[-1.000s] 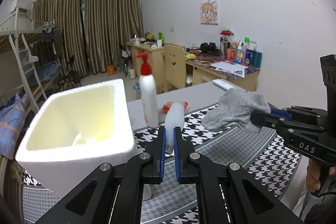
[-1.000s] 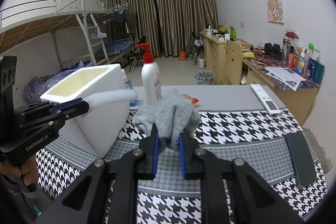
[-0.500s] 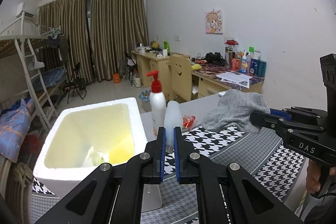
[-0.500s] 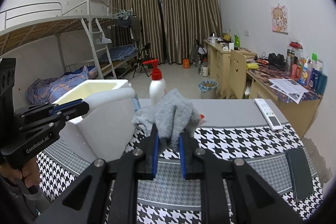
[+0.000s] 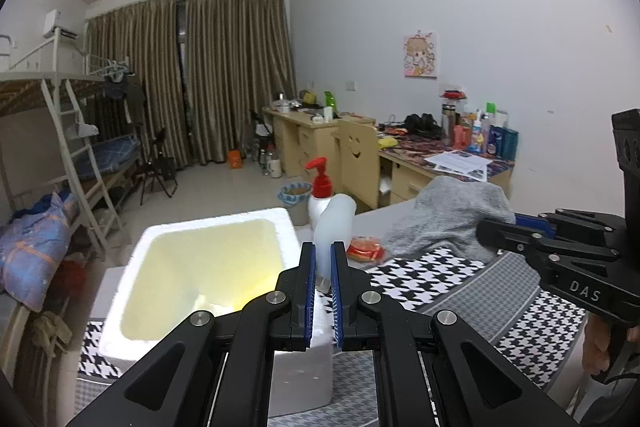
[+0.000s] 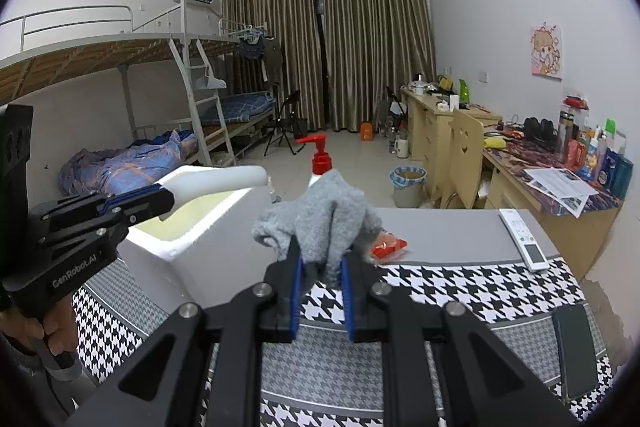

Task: Organize soft objects
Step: 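Carry the foam stick over the box with the left tool while the right tool carries the cloth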

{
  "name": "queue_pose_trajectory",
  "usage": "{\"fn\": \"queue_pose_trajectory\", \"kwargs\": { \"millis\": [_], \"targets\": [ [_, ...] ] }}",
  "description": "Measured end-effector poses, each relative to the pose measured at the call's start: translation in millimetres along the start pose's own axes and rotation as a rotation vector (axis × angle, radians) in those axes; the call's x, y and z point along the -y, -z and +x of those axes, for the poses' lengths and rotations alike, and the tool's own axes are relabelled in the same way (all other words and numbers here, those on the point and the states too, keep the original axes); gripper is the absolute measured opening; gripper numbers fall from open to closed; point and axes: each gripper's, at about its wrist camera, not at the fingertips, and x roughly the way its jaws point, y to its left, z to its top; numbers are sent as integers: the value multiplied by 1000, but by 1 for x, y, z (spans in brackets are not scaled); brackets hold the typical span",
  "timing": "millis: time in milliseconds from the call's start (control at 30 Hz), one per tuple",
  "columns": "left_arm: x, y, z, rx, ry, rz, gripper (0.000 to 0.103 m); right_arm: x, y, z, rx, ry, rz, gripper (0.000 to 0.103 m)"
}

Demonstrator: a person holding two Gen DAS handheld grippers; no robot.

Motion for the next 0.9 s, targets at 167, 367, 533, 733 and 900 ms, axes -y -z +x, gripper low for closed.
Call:
{"fn": "queue_pose_trajectory", "kwargs": {
  "millis": [167, 367, 533, 733, 900],
  "targets": [
    [-8, -4, -4, 14, -25, -16, 8, -6, -4, 1, 11, -18, -7, 20],
    [-15, -9, -8, 29, -56, -28, 8, -12, -10, 3, 19, -32, -14, 20],
    [-26, -11, -10, 32, -80, -47, 8, -22, -17, 6, 27, -61, -29, 20],
    [-37, -14, -12, 41, -117, -71, 8, -33, -26, 13, 32, -88, -53, 20],
    [-47, -13, -16, 48, -154, -85, 8, -37, -30, 16, 41, -98, -61, 20]
  ]
}}
